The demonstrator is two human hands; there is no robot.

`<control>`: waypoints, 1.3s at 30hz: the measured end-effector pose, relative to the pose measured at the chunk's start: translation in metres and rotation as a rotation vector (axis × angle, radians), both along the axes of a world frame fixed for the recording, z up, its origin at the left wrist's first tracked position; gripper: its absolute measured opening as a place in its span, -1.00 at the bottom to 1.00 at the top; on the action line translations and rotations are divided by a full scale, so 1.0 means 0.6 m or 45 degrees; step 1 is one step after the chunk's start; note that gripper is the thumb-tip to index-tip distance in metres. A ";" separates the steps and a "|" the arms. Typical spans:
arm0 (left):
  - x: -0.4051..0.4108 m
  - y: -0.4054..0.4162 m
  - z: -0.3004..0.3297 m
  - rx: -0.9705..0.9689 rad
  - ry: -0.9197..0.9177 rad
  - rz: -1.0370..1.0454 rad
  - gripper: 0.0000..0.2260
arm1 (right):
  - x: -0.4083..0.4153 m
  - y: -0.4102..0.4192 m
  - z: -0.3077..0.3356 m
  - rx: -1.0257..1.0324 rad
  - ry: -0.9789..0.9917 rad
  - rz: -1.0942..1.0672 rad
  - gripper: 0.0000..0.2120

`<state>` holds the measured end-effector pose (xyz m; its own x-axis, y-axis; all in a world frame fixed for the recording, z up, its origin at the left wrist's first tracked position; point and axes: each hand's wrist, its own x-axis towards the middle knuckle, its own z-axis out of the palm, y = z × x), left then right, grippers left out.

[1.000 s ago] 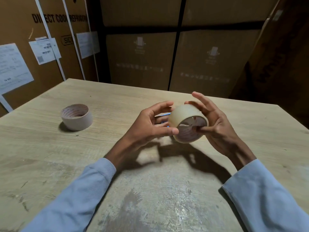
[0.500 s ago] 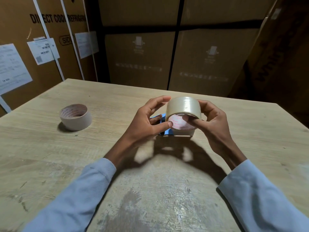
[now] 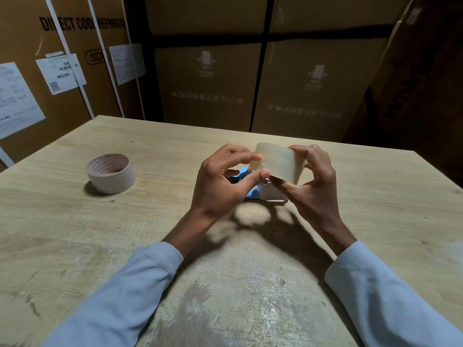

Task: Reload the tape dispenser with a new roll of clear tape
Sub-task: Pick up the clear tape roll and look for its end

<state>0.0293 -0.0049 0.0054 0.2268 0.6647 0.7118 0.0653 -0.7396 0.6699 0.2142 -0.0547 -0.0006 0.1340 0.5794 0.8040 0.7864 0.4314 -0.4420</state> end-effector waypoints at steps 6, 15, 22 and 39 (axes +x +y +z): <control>0.003 0.000 -0.004 -0.089 -0.057 -0.040 -0.83 | 0.003 0.000 -0.004 0.053 -0.156 -0.097 -0.54; 0.001 0.004 -0.009 -0.035 0.000 0.042 -0.94 | 0.006 0.001 0.000 0.055 -0.265 -0.189 -0.52; 0.008 0.000 -0.010 -0.125 -0.008 0.042 -0.87 | -0.001 0.002 -0.001 0.055 -0.308 -0.212 -0.51; 0.004 0.000 -0.008 0.098 0.015 0.110 -0.94 | -0.003 0.001 0.001 0.062 -0.296 -0.243 -0.50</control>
